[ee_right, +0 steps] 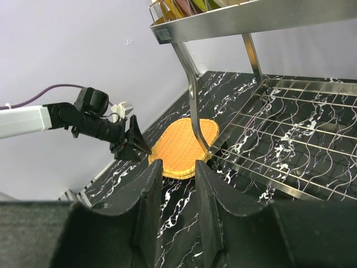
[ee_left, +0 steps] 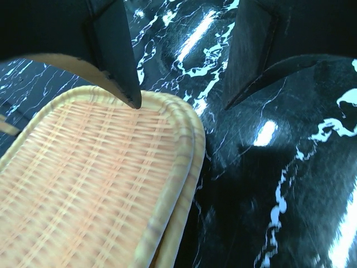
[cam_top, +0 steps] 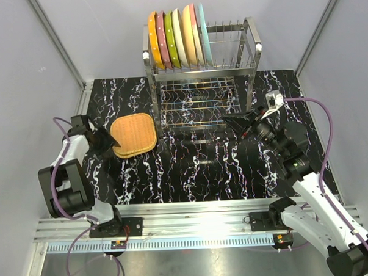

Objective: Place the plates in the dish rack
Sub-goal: Grab a plate with the left arm

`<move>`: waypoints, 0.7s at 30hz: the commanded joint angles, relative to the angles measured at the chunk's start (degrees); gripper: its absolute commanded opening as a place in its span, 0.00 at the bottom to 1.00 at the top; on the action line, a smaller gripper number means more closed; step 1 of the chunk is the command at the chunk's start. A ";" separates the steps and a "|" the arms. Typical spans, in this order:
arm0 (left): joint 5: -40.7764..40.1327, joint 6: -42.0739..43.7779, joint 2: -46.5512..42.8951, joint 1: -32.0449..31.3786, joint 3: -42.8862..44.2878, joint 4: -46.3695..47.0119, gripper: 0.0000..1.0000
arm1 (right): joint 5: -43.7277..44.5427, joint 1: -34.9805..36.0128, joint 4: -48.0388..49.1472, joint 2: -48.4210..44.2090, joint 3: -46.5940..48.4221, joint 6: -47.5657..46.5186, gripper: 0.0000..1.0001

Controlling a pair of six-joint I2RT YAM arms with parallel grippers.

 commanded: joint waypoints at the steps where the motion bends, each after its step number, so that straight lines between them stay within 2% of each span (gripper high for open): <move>1: -1.99 -0.22 0.50 -0.14 4.70 1.08 0.63 | -0.70 0.12 3.68 -0.55 -0.50 0.90 0.37; 5: -2.79 0.22 2.96 -0.14 5.76 0.81 0.61 | -0.08 0.04 2.89 -0.81 -0.41 0.72 0.36; 8: -3.67 0.74 4.63 -0.14 5.67 1.07 0.54 | 0.27 0.13 2.45 -0.90 -0.50 0.72 0.27; 21: -2.00 0.74 6.57 -0.14 5.93 2.57 0.48 | 0.97 0.13 2.54 -0.55 -0.94 0.72 0.27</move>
